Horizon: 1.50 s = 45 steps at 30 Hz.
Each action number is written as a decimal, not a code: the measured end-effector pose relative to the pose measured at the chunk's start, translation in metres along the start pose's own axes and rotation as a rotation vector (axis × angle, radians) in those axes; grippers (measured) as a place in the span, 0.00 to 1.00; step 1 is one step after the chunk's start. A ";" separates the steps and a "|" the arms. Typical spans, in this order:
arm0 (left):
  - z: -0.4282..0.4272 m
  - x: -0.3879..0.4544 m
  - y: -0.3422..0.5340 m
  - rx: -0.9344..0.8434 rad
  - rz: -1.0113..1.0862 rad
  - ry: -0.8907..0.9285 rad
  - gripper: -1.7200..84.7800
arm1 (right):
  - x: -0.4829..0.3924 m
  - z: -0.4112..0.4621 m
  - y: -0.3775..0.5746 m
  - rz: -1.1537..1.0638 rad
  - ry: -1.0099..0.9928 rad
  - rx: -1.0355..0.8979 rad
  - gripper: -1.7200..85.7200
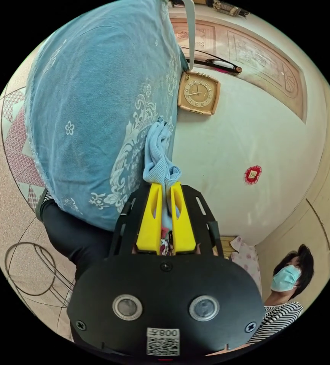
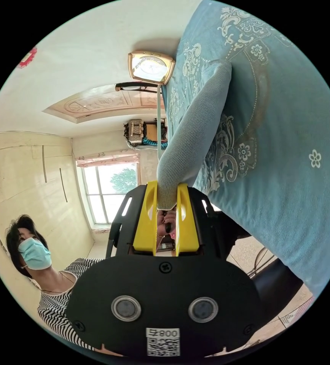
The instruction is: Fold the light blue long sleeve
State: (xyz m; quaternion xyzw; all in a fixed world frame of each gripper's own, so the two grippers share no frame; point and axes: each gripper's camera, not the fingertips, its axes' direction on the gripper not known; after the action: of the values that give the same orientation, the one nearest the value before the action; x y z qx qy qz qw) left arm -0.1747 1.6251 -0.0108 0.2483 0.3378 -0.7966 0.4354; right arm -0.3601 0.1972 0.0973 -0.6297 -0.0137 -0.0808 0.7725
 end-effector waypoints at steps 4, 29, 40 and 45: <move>0.005 0.021 0.029 -0.028 0.010 0.006 0.07 | -0.008 -0.018 0.032 -0.002 -0.018 0.011 0.11; 0.212 0.181 0.236 -0.298 0.246 0.170 0.06 | -0.105 -0.197 0.294 -0.184 -0.110 0.223 0.11; 0.383 0.236 0.327 -0.447 0.320 0.269 0.06 | -0.178 -0.306 0.392 -0.353 -0.099 0.351 0.10; 0.466 0.252 0.364 -0.503 0.349 0.280 0.06 | -0.204 -0.355 0.423 -0.412 -0.100 0.399 0.10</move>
State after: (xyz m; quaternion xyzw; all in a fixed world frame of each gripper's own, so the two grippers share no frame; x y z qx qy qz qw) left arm -0.0344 0.9982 0.0001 0.2942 0.5325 -0.5600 0.5624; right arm -0.5300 -0.0446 -0.4116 -0.4523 -0.1951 -0.2003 0.8469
